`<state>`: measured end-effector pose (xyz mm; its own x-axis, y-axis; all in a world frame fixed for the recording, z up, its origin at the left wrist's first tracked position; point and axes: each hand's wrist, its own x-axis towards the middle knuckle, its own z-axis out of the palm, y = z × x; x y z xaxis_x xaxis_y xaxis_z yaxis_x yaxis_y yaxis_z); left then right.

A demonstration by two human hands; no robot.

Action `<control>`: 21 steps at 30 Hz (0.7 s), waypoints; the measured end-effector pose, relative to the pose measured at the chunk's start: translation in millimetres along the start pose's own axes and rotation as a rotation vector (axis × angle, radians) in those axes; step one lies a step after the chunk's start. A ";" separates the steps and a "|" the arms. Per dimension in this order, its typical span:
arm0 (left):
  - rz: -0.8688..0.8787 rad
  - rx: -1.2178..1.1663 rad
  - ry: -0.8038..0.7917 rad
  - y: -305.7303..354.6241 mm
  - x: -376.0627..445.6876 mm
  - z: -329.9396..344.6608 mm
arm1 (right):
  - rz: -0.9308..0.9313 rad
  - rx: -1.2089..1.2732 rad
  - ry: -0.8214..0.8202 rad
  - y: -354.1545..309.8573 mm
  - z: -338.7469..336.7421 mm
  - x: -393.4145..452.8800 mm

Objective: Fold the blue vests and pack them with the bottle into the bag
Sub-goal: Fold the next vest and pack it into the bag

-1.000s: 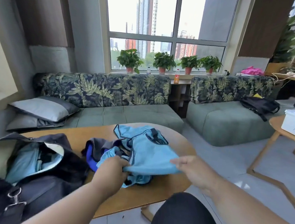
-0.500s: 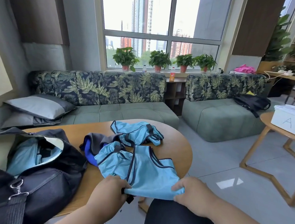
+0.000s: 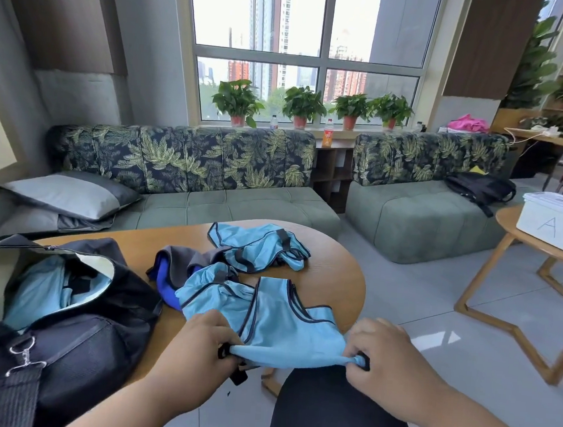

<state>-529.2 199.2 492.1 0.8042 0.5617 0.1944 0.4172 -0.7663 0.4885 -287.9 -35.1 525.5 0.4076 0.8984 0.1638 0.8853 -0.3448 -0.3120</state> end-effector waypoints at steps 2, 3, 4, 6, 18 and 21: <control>-0.016 -0.050 -0.007 0.7 -0.2 -12.0 | 0.036 0.242 0.027 2.3 -8.7 -1.3; -0.037 -0.085 -0.026 2.3 1.7 -18.2 | 0.081 0.355 0.000 3.1 -13.2 -0.2; -0.054 -0.123 -0.052 3.8 5.2 -24.5 | 0.119 0.443 -0.028 4.4 -16.8 2.3; -0.086 -0.162 -0.117 7.6 18.7 -34.0 | 0.135 0.560 -0.048 6.7 -22.2 10.3; -0.204 0.096 -0.166 4.3 195.7 0.3 | 0.466 0.988 0.124 68.4 7.8 141.3; -0.345 0.011 -0.128 -16.3 214.4 29.5 | 0.577 0.957 -0.007 83.6 34.7 156.6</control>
<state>-351.1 322.9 500.7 0.6617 0.7445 -0.0886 0.6771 -0.5427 0.4970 -157.8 86.3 492.6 0.6980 0.6737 -0.2427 0.0251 -0.3617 -0.9320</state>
